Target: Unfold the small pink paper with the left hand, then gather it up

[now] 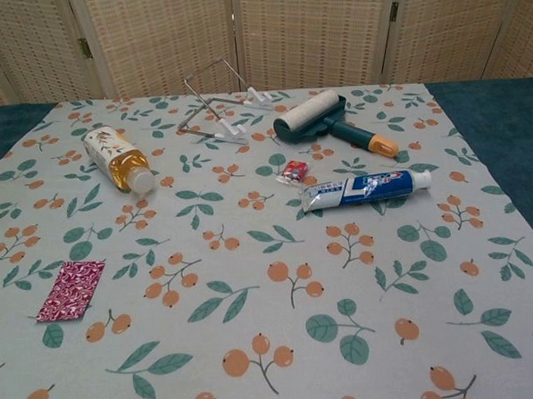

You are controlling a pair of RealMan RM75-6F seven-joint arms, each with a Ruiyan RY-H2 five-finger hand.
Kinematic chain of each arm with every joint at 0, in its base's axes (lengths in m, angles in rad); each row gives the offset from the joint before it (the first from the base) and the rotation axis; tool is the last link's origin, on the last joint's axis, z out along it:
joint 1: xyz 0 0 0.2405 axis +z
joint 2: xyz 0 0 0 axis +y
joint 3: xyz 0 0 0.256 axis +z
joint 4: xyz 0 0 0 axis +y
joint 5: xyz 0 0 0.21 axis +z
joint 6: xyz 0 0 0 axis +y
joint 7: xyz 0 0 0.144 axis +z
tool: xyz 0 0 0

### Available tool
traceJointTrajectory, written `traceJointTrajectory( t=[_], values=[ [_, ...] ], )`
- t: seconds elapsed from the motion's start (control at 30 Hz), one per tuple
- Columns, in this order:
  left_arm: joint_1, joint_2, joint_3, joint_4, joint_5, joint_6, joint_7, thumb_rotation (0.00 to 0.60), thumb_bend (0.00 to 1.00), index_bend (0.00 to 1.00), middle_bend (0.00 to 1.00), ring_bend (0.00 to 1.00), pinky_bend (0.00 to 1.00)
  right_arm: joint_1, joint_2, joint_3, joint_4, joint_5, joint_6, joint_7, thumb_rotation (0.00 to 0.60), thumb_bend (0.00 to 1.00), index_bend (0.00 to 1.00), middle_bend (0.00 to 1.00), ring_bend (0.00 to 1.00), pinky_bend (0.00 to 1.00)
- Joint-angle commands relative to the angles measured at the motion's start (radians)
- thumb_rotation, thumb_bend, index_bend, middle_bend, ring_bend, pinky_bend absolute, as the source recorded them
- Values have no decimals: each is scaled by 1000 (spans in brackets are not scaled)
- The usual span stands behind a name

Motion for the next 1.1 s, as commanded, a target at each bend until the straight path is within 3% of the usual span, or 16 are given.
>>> traceJointTrajectory(
  t=[0.03, 0.73, 1.1],
  values=[
    [0, 3, -1, -4, -6, -4, 5, 600, 253, 47, 48, 23, 0, 0, 0, 1, 0, 1, -1, 0, 600, 457, 0, 9, 0, 0],
    [-34, 35, 6, -15, 50, -31, -21, 600, 253, 57, 48, 30, 0, -14, 11, -2, -5, -14, 29, 11, 600, 457, 0, 0, 0, 0],
    [-91, 28, 34, 6, 124, -99, -64, 600, 253, 186, 48, 48, 0, -17, 15, 6, -2, -19, 46, 15, 600, 457, 0, 0, 0, 0]
  ],
)
